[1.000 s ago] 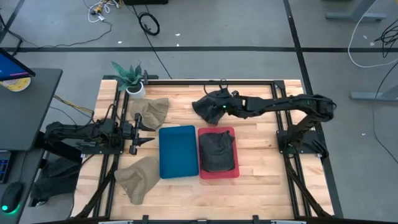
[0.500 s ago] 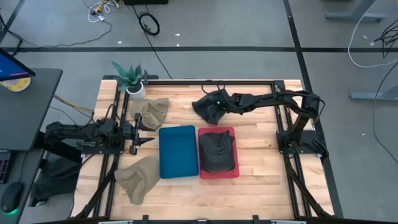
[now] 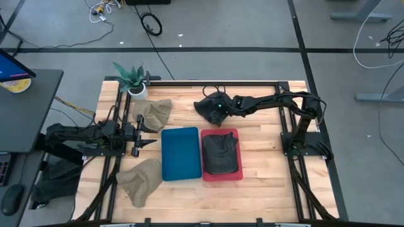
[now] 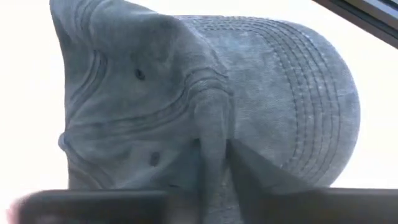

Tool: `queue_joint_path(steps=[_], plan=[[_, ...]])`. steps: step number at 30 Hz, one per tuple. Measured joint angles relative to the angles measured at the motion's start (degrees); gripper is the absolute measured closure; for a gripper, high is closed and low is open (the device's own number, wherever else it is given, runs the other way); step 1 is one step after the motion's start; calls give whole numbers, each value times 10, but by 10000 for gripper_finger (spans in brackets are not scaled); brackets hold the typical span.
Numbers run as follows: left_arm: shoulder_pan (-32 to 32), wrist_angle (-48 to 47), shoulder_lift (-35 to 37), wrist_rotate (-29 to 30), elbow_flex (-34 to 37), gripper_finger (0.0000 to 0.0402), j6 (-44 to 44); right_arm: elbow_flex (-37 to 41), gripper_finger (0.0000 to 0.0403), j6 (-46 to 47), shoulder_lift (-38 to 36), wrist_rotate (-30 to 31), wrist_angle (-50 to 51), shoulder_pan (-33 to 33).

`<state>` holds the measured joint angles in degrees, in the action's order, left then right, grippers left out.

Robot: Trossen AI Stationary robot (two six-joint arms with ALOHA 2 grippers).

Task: Pick & Place hat
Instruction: Put the black cap into the pink bin

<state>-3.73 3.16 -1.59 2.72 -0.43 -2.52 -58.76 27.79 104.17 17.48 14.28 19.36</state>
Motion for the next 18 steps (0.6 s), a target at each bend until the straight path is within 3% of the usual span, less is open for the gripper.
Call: queue_joint_path(steps=[2, 3, 10, 18], plan=[[0, 0, 0, 0, 0, 232, 0, 0, 378, -10, -2, -1, 3, 0], [0, 0, 0, 0, 0, 232, 0, 0, 384, -11, -3, -2, 3, 0], [0, 0, 0, 0, 0, 232, 0, 0, 395, -47, -45, 11, 18, -15], [0, 0, 0, 0, 0, 232, 0, 0, 397, -108, -180, 90, 70, -75]])
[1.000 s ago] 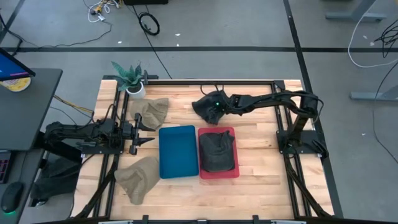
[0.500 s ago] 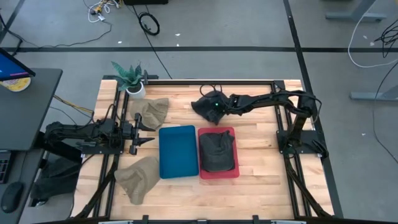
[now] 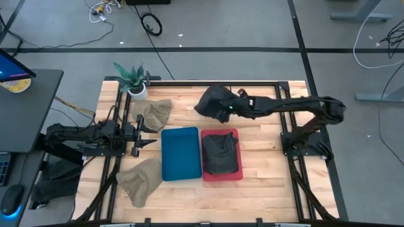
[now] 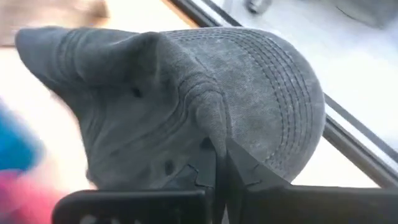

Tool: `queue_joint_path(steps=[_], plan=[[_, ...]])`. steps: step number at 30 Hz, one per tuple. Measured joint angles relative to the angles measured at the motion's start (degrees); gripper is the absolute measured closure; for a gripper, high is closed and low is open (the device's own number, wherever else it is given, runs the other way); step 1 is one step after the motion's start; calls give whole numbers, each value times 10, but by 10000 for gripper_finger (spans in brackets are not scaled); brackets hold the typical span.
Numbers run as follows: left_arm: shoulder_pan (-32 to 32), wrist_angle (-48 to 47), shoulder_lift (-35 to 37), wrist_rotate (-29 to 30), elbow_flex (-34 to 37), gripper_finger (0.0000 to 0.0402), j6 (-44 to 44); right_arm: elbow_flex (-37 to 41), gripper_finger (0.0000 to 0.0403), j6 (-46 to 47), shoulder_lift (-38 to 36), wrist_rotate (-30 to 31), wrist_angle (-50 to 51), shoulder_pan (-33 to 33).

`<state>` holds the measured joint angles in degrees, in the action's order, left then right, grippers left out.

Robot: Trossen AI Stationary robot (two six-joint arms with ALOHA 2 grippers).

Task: Pick & Place hat
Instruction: Put the black cap into the pink bin

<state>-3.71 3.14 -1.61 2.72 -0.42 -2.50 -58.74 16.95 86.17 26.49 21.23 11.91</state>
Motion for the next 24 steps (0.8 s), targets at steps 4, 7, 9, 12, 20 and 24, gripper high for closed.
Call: queue_joint_path(steps=[4, 7, 9, 12, 20, 24], plan=[[0, 0, 0, 0, 0, 232, 0, 0, 397, -18, -66, -31, 48, -52], [0, 0, 0, 0, 0, 232, 0, 0, 397, -15, -104, -50, 76, -101], [0, 0, 0, 0, 0, 232, 0, 0, 397, -8, -120, -51, 89, -136], [0, 0, 0, 0, 0, 232, 0, 0, 397, 2, -131, -53, 93, -187], [0, -1, 0, 0, 0, 232, 0, -1, 398, 33, -120, -62, 95, -279], [0, -2, 0, 0, 0, 232, 0, 0, 398, 80, -114, -60, 96, -289]])
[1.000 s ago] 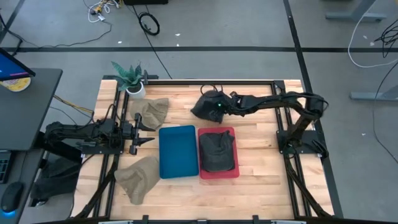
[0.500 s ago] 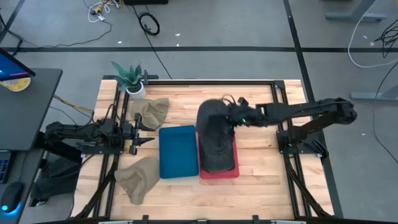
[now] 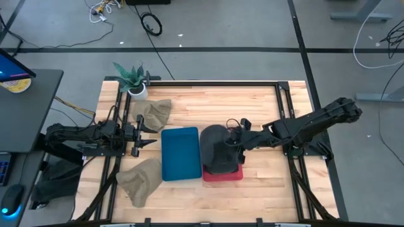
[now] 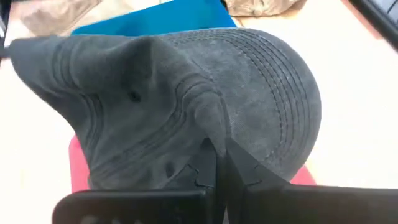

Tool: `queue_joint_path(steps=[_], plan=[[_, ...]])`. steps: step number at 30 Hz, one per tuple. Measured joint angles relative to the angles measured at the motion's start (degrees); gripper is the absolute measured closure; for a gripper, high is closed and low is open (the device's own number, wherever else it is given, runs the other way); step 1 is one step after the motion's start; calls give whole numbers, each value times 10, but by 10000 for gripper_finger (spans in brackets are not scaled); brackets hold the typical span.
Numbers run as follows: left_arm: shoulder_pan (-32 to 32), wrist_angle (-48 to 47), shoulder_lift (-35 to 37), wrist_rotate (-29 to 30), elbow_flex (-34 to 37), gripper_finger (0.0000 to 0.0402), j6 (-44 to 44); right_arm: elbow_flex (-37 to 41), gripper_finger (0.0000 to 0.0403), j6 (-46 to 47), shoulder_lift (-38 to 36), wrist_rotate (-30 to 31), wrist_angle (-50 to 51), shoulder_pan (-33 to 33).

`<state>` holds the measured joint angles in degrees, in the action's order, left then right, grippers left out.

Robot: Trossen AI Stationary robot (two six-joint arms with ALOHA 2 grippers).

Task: Pick & Place hat
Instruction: Put the black cap into the pink bin

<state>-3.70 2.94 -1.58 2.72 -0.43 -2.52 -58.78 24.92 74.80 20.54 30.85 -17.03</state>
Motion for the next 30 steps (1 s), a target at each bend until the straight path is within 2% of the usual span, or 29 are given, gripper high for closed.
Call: queue_joint_path(steps=[5, 12, 19, 30], plan=[[0, -1, 0, 0, 0, 232, 0, 0, 397, 41, 40, 0, 18, 3], [0, -2, 0, 0, 0, 232, 0, 0, 396, 75, 142, -21, 28, 23], [0, -2, 0, 0, 0, 232, 0, -3, 395, 91, 225, -82, 29, 49], [0, -2, 0, 0, 0, 232, 0, 0, 383, 106, 231, -95, 22, 51]])
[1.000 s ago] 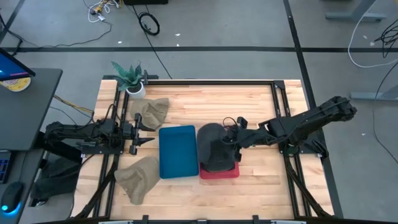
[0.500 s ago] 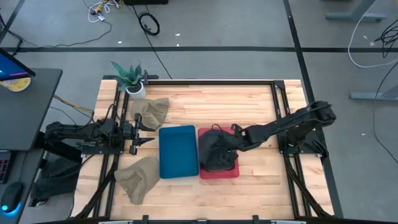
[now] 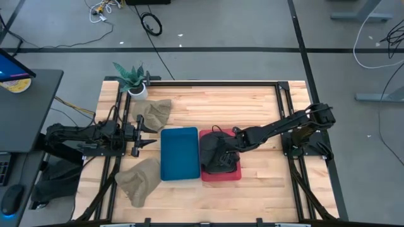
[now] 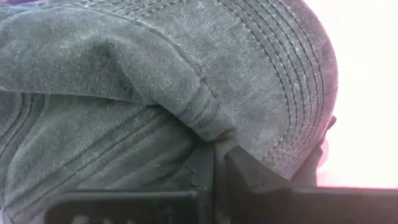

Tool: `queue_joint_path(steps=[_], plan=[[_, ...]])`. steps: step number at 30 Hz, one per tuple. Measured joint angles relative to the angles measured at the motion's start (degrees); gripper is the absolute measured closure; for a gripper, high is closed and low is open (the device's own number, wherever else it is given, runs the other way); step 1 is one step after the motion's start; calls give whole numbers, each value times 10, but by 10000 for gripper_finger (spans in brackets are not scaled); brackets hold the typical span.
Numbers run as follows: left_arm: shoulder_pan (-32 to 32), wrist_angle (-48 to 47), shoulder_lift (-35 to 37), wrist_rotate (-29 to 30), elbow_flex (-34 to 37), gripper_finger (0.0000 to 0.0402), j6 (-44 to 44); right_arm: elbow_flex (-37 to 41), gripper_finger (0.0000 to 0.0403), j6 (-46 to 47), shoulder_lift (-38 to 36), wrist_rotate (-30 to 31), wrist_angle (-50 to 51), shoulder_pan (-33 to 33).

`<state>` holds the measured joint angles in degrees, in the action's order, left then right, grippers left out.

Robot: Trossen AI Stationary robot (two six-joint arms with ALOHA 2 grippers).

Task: Pick & Place hat
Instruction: Put the black cap into the pink bin

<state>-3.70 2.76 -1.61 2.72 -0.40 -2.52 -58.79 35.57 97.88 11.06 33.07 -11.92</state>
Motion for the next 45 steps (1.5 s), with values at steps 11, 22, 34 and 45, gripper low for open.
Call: queue_joint_path(steps=[11, 22, 34, 45], plan=[[0, 0, 0, 0, 0, 232, 0, 2, 292, -2, -31, 19, 4, -2], [0, 0, 0, 0, 0, 232, 0, -15, 197, -16, -32, 4, 24, -2], [0, 0, 0, 0, 0, 232, 0, -91, 175, -62, -32, -36, 1, 2], [0, 0, 0, 0, 0, 232, 0, -71, 179, -206, -23, -176, -209, -5]])
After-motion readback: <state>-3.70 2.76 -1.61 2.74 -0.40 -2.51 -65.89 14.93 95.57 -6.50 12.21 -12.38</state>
